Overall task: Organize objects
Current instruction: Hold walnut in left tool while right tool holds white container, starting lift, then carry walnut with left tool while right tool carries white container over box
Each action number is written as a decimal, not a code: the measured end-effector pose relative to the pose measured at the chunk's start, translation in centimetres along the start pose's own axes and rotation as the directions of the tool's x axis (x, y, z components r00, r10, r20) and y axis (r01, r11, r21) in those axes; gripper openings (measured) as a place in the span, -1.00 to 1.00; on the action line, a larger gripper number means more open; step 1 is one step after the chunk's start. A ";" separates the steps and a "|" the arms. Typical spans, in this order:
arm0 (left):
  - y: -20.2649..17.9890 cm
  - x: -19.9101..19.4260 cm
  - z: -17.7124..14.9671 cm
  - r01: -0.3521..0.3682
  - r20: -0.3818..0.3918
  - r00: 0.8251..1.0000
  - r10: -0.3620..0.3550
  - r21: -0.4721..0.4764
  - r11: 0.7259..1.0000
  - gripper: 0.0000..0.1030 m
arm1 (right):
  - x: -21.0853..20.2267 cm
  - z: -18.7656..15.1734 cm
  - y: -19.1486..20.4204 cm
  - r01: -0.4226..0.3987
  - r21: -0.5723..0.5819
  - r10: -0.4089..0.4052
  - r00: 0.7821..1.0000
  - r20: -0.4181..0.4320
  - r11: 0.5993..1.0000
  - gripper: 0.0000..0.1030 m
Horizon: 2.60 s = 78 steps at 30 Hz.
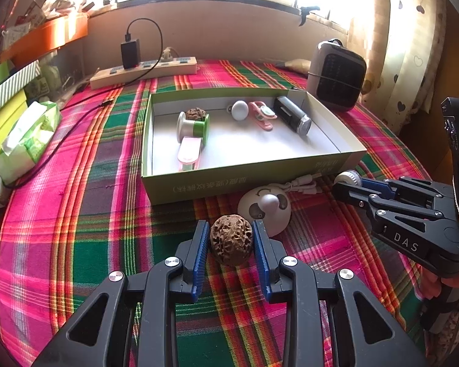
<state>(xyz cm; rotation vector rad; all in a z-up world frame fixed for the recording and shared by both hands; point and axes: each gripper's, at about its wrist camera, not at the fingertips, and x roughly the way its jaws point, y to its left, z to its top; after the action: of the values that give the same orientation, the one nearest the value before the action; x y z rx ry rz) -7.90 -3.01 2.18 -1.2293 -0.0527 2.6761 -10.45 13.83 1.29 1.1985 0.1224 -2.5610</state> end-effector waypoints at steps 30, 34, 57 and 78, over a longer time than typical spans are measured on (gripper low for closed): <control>-0.8 -0.8 3.2 0.012 0.062 0.998 -0.015 0.035 0.999 -0.48 | -2.5 2.1 -0.2 -0.007 0.016 0.005 0.997 0.075 1.000 -0.61; -0.9 -0.4 3.8 0.013 0.062 0.998 -0.016 0.043 0.999 -0.48 | -2.2 2.6 -0.4 -0.002 0.015 0.001 0.997 0.077 1.000 -0.61; -0.5 4.9 7.3 0.005 0.008 1.000 -0.005 0.054 0.999 -0.48 | 2.1 5.5 -2.2 0.018 0.017 -0.018 1.000 0.018 1.000 -0.61; -0.6 7.7 8.0 -0.012 -0.034 0.999 0.014 0.064 0.998 -0.48 | 4.4 5.9 -2.5 0.067 -0.006 -0.067 0.998 -0.021 0.998 -0.61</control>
<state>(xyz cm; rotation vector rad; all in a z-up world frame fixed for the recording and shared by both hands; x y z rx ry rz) -18.76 -0.56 1.73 -1.2600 0.0448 2.6448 -18.17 13.91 1.63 1.2404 0.1767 -2.6038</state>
